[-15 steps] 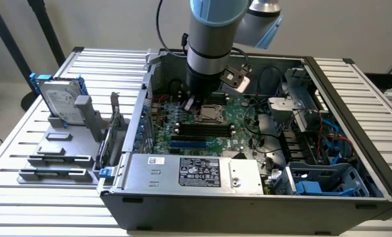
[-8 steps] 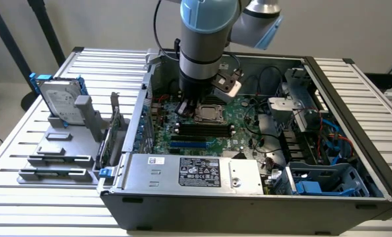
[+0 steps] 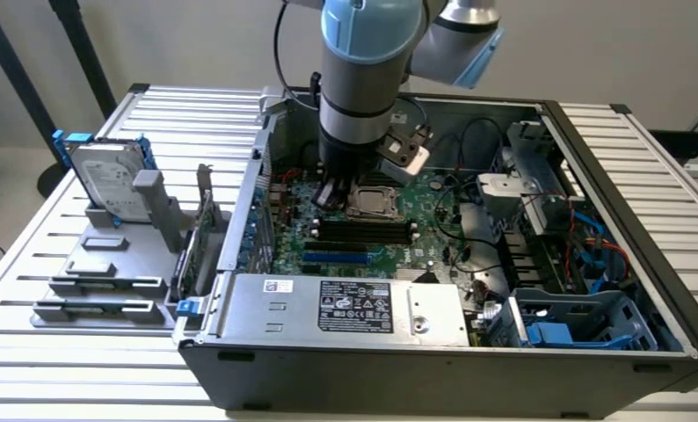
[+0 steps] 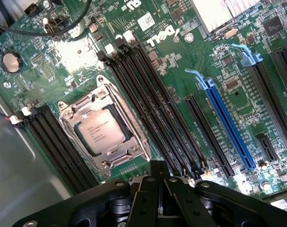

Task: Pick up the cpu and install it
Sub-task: 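Install the first cpu locking lever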

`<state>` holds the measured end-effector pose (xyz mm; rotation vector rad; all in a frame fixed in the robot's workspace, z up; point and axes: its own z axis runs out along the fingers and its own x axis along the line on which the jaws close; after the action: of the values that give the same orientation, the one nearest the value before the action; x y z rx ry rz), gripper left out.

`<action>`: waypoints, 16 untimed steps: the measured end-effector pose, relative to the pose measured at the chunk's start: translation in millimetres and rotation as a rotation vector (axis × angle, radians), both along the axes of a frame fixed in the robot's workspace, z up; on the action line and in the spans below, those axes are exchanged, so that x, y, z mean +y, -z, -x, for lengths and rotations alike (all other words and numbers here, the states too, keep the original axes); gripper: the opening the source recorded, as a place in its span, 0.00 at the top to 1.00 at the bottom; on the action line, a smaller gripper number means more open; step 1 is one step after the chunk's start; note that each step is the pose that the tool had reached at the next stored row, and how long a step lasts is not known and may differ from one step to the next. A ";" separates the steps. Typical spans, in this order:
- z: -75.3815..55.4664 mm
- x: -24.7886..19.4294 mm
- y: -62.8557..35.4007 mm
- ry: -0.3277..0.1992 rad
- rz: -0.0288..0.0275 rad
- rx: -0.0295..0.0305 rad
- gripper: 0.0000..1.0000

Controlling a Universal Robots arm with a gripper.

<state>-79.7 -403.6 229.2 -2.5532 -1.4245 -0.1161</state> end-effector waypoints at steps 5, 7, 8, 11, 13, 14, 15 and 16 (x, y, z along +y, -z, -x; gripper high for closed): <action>-0.2 0.0 4.6 -0.019 0.0001 -0.0088 0.89; -0.2 0.0 6.8 -0.023 -0.0004 -0.0129 0.89; -0.1 0.0 7.8 -0.025 -0.0011 -0.0139 0.89; 0.6 0.1 10.7 -0.029 -0.0043 -0.0166 0.89; 1.0 0.2 12.9 -0.032 -0.0059 -0.0176 0.89; 1.4 0.5 14.4 -0.033 -0.0063 -0.0184 0.89; 1.8 0.8 16.2 -0.033 -0.0067 -0.0194 0.89; 2.0 1.3 18.0 -0.034 -0.0069 -0.0203 0.89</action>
<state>-81.7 -402.3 211.2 -2.5280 -1.4716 -0.1417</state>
